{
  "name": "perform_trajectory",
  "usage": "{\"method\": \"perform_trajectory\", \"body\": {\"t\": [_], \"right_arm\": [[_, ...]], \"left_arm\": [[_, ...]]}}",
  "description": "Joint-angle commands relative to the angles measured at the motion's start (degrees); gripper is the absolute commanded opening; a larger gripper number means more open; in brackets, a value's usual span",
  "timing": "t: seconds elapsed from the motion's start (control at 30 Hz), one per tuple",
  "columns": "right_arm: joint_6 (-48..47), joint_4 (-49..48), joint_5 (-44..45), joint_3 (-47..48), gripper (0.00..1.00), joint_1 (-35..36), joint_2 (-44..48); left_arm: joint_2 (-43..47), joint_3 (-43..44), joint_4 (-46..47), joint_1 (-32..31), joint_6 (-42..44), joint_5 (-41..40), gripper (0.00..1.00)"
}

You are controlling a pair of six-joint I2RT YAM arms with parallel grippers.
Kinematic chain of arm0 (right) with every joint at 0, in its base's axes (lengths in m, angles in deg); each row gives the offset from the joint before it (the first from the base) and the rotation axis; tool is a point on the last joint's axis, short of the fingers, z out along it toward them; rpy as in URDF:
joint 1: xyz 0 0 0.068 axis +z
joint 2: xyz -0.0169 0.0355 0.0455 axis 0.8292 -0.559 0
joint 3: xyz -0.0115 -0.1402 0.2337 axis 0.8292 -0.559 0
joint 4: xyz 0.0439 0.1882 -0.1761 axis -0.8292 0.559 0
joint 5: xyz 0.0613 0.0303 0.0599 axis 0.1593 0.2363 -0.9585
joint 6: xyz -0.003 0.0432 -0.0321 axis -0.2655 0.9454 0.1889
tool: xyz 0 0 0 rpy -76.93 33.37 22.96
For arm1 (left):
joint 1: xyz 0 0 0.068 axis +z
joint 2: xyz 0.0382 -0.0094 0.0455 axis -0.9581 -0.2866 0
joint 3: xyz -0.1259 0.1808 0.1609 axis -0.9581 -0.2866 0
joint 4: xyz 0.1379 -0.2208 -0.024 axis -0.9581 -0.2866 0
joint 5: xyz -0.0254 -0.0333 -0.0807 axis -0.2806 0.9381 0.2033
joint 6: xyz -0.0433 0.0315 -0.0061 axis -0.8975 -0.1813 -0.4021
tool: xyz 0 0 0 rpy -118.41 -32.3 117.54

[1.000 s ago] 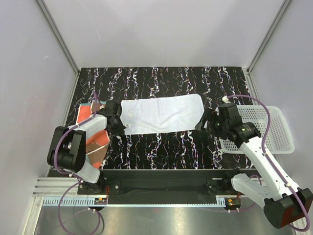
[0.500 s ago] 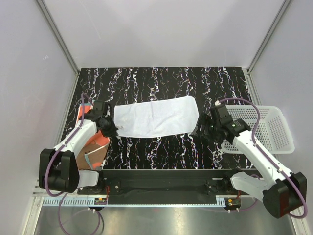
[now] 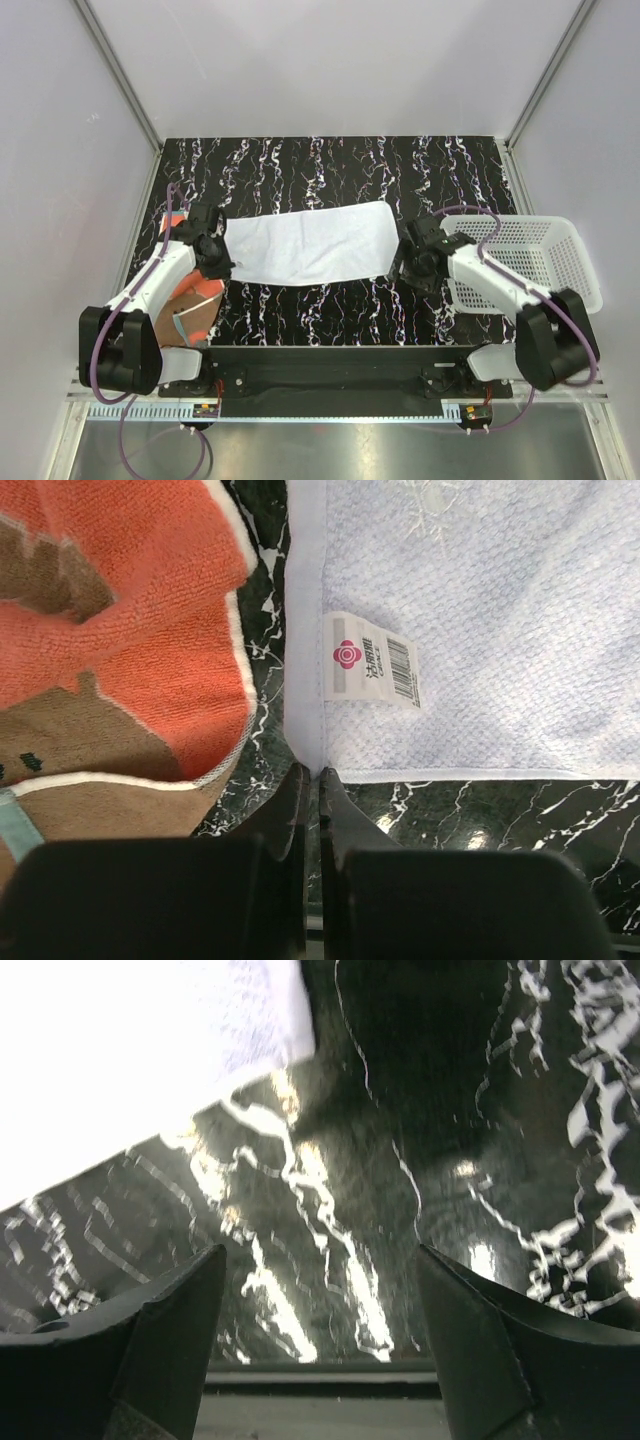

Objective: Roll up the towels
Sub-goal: Fold the towel

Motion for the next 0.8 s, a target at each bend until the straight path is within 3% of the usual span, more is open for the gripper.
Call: {"method": "perform_trajectory", "body": {"t": [0.0, 0.17, 0.77], "right_arm": [[0.27, -4.48, 2.77, 3.92, 0.82, 0.43, -5.97], [-0.17, -6.68, 4.35, 7.34, 0.60, 0.43, -13.88], [-2.72, -7.91, 6.02, 12.45, 0.49, -4.06, -22.06]], "left_arm": [[1.75, 1.33, -0.40, 0.35, 2.06, -2.08, 0.00], [1.23, 1.15, 0.04, 0.35, 2.24, -1.13, 0.00], [1.23, 0.71, 0.57, 0.08, 1.89, -0.59, 0.00]]}}
